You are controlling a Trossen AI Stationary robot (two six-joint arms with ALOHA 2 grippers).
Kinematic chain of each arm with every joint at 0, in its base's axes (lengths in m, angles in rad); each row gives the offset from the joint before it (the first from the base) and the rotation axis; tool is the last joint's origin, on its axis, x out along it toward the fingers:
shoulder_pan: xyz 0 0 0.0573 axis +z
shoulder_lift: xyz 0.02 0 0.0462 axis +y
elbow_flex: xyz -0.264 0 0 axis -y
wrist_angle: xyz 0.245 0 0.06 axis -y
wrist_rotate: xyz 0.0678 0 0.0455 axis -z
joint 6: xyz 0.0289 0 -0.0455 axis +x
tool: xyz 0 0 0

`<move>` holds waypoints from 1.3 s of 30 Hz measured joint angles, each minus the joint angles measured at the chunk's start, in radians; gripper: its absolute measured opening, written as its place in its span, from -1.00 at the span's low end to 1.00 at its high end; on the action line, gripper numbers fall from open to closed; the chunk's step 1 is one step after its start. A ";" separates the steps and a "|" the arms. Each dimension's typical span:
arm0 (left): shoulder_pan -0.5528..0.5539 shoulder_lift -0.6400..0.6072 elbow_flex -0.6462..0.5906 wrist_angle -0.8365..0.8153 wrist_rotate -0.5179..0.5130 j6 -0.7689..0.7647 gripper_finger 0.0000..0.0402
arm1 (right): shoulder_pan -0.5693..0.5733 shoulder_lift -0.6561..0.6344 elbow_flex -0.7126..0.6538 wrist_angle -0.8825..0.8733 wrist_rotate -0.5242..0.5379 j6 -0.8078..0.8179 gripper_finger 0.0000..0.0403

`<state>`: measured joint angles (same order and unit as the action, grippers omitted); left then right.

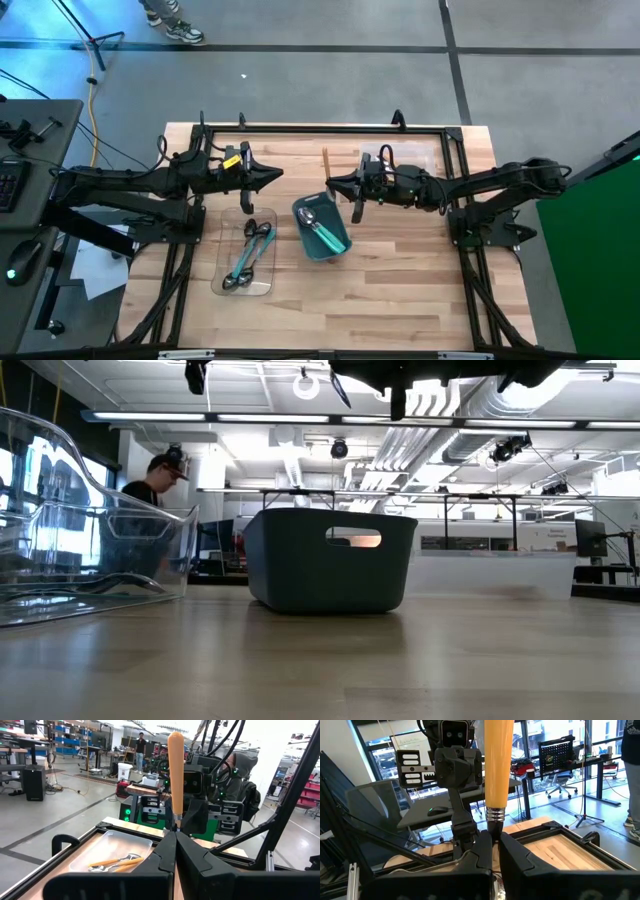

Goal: Sort silverware by color (type)
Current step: Put the orange table spoon into the white bin

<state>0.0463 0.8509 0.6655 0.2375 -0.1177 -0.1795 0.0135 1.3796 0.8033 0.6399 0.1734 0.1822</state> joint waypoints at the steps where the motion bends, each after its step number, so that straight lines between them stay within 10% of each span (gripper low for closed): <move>1: 0.000 0.000 0.000 0.000 0.000 0.000 -1.00 | 0.000 0.000 0.000 0.000 0.000 0.000 -1.00; 29: 0.000 0.000 0.000 0.000 0.000 0.000 -1.00 | 0.000 -0.007 0.000 -0.017 0.000 0.023 -1.00; 39: 0.000 0.000 0.000 -0.002 0.000 -0.001 -1.00 | -0.039 -0.306 0.001 -0.623 0.071 0.033 -1.00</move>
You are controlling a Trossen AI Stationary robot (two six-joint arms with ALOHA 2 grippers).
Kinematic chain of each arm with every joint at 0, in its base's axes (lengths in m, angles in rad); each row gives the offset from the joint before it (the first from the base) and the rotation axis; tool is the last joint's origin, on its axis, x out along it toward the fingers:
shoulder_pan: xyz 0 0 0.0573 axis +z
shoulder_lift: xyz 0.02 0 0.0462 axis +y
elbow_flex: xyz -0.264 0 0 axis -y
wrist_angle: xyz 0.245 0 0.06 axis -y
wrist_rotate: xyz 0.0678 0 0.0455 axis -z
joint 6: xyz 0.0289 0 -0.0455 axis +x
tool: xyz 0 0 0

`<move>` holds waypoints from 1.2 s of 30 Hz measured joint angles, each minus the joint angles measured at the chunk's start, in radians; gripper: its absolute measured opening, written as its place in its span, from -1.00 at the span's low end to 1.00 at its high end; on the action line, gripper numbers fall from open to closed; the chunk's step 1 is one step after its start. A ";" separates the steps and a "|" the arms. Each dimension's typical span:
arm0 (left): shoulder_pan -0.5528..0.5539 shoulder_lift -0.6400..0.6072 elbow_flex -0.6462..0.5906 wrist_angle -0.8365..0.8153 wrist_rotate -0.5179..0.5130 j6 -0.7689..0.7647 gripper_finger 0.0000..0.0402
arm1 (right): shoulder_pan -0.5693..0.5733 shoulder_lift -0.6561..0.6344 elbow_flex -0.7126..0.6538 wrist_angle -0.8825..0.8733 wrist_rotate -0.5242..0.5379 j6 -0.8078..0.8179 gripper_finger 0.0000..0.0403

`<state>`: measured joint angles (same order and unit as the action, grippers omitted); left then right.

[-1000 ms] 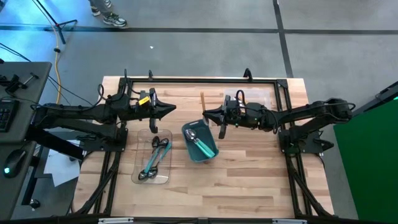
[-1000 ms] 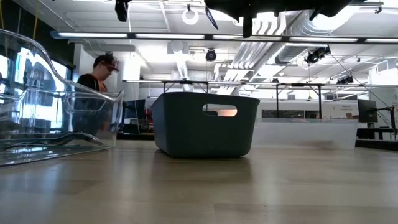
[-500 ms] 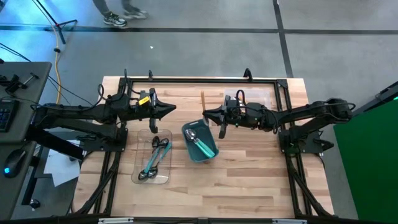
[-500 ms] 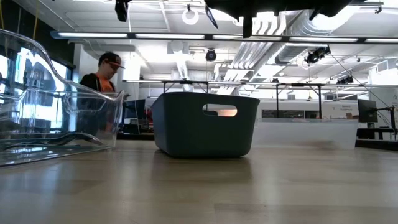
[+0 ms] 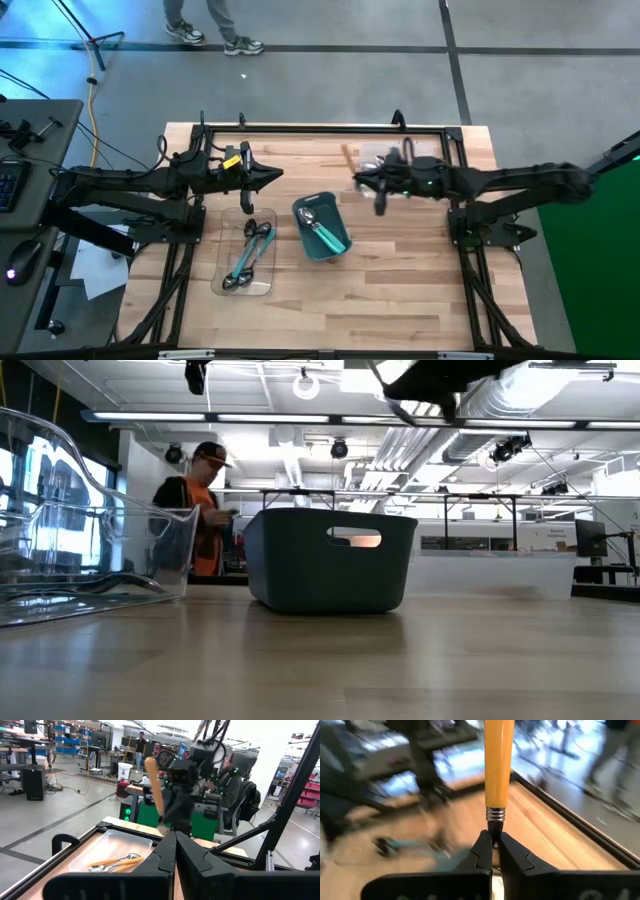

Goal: Sort silverware by color (type)
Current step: Put the orange table spoon into the white bin

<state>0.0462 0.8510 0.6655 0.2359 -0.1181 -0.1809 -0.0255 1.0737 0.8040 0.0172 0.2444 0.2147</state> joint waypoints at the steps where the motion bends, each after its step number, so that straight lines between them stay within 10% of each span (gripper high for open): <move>1: 0.000 0.000 0.000 0.000 0.000 0.000 -1.00 | -0.003 -0.036 0.000 -0.080 0.025 0.012 -1.00; 8: 0.000 0.000 0.000 0.000 0.000 0.000 -1.00 | -0.002 -0.246 0.000 -0.529 0.176 0.103 -1.00; 16: 0.000 0.000 0.000 0.001 0.000 0.000 -1.00 | 0.002 -0.344 0.000 -0.650 0.223 0.124 -1.00; 36: 0.000 0.000 0.000 0.001 0.000 -0.001 -1.00 | -0.309 -0.047 0.178 -0.812 0.062 0.036 -1.00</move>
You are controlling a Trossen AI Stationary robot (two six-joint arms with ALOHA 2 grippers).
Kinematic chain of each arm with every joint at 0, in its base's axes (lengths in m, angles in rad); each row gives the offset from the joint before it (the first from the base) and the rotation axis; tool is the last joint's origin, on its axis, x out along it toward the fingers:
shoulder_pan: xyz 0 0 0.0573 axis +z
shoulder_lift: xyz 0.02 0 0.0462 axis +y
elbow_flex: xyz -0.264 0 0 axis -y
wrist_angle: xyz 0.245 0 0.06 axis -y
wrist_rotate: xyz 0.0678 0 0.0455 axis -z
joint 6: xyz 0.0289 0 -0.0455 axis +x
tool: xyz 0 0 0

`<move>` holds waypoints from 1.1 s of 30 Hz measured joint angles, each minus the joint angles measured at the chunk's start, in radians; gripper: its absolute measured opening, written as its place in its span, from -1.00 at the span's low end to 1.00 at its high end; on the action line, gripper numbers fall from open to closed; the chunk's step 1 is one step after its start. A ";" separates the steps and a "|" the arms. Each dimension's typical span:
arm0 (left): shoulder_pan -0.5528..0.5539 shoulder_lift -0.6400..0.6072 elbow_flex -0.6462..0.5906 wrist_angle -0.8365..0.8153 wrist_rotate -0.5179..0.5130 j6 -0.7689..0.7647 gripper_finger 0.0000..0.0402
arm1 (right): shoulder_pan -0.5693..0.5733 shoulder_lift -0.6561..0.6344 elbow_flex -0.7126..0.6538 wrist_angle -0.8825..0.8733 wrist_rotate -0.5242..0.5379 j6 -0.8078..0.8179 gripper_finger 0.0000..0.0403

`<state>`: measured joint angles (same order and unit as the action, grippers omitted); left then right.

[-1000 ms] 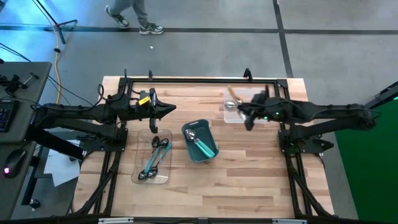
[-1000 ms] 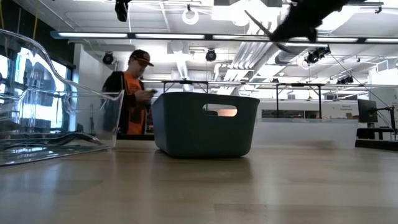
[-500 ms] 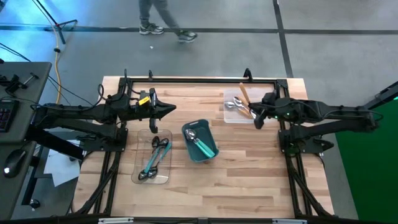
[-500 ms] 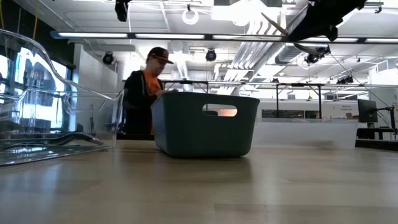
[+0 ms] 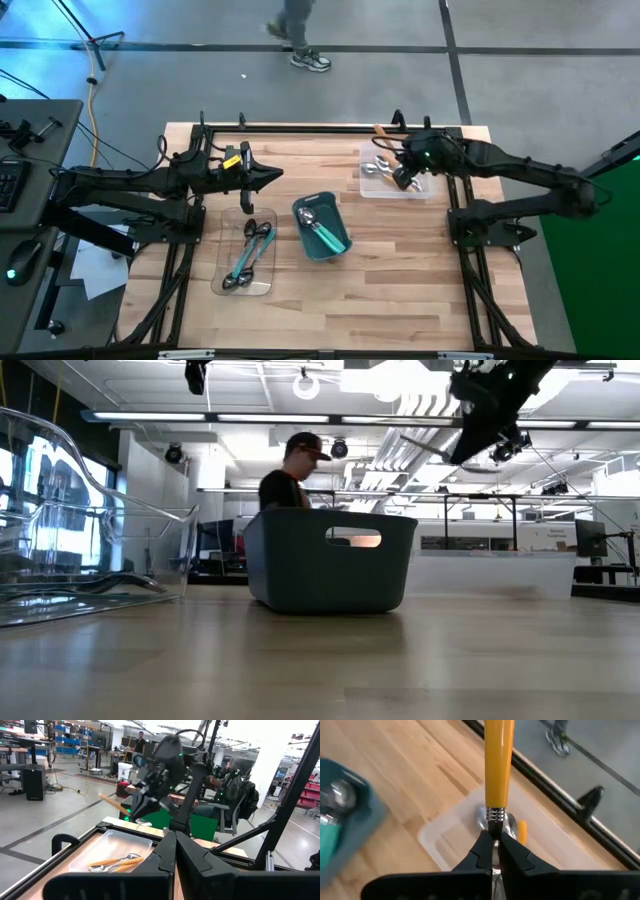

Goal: Sort silverware by color (type)
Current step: Put the orange table spoon into the white bin

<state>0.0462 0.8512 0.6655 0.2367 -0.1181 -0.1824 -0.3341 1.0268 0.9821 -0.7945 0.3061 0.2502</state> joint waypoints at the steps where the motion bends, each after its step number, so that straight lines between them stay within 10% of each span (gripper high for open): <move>1: 0.000 0.000 0.000 0.000 0.000 0.000 -1.00 | -0.015 0.009 -0.001 -0.009 -0.006 -0.009 -1.00; 33: 0.000 0.000 0.000 -0.001 0.000 0.001 -1.00 | -0.125 0.047 -0.015 -0.109 -0.073 0.003 -1.00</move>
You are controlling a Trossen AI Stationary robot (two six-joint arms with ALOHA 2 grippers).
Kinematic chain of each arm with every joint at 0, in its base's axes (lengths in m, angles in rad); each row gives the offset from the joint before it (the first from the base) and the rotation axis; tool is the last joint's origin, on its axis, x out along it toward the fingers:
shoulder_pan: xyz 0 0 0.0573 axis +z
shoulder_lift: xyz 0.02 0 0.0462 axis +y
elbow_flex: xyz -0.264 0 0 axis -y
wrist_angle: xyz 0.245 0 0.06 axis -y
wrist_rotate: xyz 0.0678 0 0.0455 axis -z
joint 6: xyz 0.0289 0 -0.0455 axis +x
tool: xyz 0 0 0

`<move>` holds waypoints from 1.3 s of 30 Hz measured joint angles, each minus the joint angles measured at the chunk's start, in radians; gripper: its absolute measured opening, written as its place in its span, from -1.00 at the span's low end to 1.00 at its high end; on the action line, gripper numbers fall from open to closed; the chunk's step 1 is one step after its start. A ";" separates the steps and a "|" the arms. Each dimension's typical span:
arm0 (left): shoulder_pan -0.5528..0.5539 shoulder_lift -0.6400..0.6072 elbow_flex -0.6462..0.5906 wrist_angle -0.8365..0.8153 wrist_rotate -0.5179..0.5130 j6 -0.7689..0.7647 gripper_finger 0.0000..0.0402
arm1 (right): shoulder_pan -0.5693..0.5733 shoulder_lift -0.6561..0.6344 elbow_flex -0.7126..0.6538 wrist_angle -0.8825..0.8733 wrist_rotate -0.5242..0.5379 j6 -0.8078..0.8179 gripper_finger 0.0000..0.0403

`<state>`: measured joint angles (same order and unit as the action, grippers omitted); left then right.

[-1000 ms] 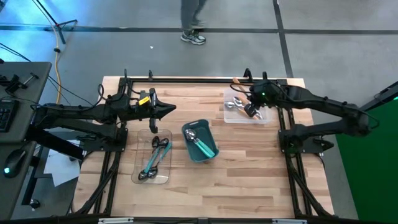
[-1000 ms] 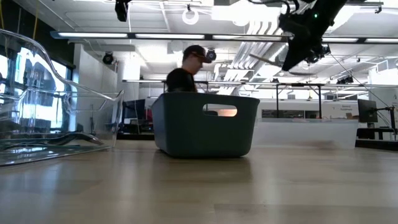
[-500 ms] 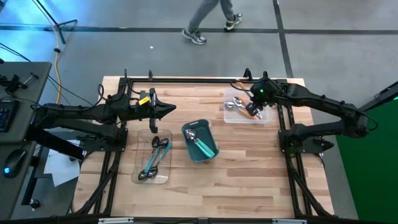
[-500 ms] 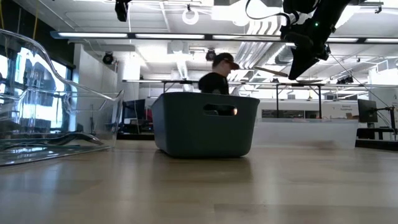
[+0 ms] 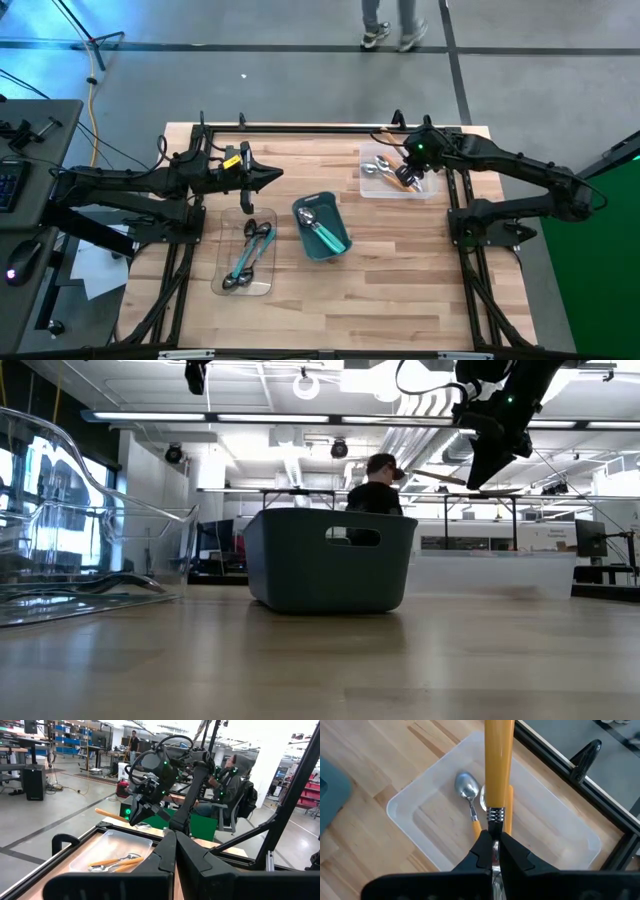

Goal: Sort silverware by color (type)
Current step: Put the orange table spoon into the white bin

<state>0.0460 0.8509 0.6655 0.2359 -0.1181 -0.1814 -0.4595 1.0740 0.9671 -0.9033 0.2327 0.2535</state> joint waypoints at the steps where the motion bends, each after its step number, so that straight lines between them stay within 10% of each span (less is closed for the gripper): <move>1: 0.000 0.000 0.000 0.000 0.000 0.000 -1.00 | 0.000 0.000 0.000 -0.003 0.001 0.000 -1.00; 39: 0.000 0.000 0.000 -0.007 -0.001 -0.027 -1.00 | -0.188 0.437 0.000 0.050 -0.121 -0.371 -1.00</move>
<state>0.0463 0.8512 0.6655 0.2287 -0.1188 -0.2084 -0.6475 1.5113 0.9668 -0.8535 0.1119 -0.1173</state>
